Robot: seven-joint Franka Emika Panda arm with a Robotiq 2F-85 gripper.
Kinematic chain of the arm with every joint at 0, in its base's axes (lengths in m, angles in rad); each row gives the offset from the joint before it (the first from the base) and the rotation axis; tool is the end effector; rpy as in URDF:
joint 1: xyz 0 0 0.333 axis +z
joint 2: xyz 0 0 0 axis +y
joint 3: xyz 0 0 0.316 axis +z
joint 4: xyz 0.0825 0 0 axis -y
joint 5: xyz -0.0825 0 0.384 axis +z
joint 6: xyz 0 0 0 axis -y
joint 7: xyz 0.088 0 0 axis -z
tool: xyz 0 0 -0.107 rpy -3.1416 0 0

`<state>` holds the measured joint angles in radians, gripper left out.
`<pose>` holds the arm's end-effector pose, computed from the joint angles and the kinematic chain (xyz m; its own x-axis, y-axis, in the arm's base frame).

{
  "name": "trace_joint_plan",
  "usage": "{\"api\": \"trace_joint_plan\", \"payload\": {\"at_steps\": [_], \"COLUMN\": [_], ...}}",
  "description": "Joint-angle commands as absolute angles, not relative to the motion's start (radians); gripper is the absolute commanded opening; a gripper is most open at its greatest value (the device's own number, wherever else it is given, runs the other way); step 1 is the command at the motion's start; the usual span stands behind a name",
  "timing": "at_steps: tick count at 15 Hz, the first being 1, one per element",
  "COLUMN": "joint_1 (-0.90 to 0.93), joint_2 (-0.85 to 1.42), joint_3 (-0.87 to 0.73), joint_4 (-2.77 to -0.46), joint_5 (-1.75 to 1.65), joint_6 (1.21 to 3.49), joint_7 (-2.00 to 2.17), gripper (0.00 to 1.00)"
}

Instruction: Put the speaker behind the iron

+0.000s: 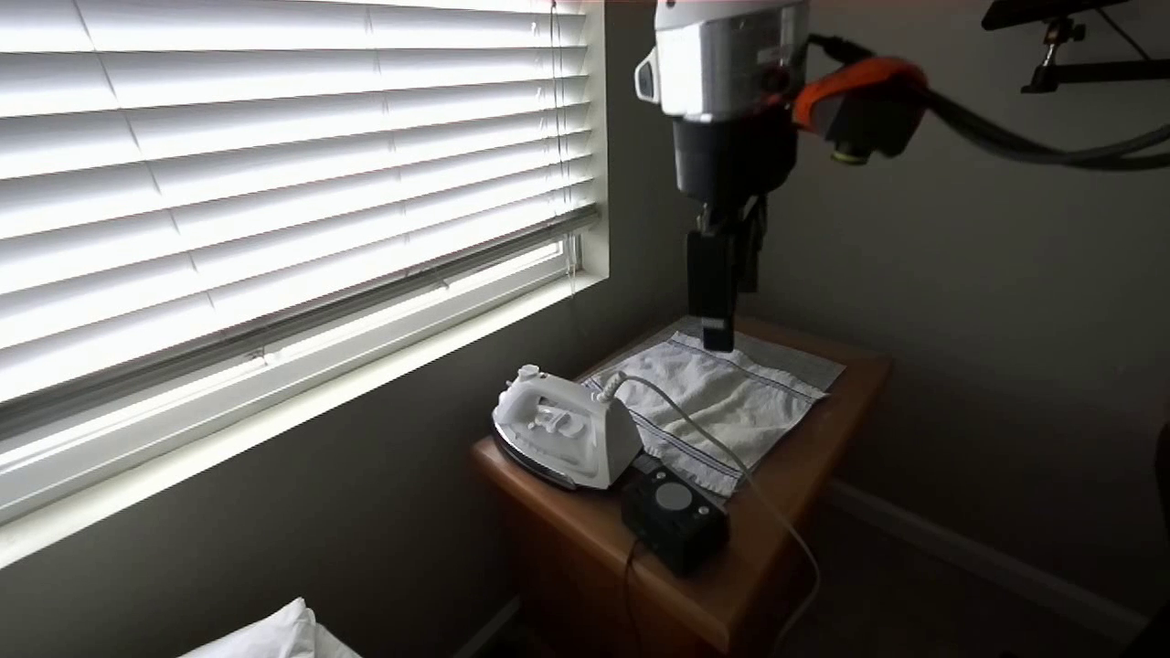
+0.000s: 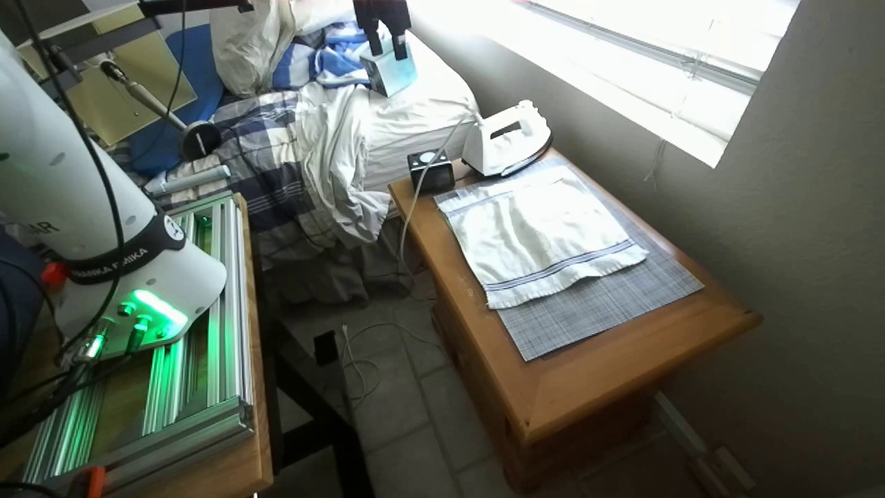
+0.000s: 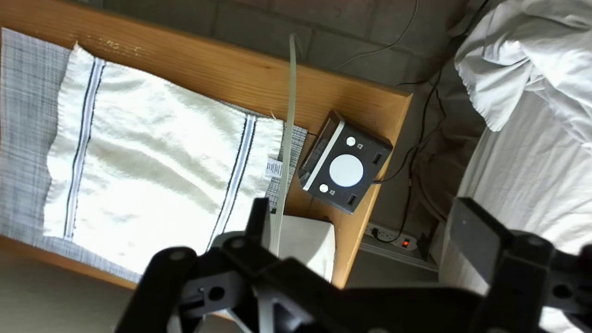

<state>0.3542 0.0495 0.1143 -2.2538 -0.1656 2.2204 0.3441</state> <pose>0.4645 0.2290 0.3356 0.9734 0.2250 -0.0434 0.2289 -0.9633 0.1399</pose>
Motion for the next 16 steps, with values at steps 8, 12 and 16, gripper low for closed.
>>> {"api": "trace_joint_plan", "payload": {"at_steps": [8,12,16], "joint_1": [0.283,0.283,0.283], "joint_2": [-0.239,-0.260,-0.260], "joint_3": [0.184,0.183,0.183], "joint_4": [-2.432,-2.458,-2.458], "joint_5": [0.021,0.024,0.025], "joint_6": [2.247,2.258,2.262], "joint_7": [0.061,0.053,0.051], "gripper": [1.00,1.00,1.00]}}
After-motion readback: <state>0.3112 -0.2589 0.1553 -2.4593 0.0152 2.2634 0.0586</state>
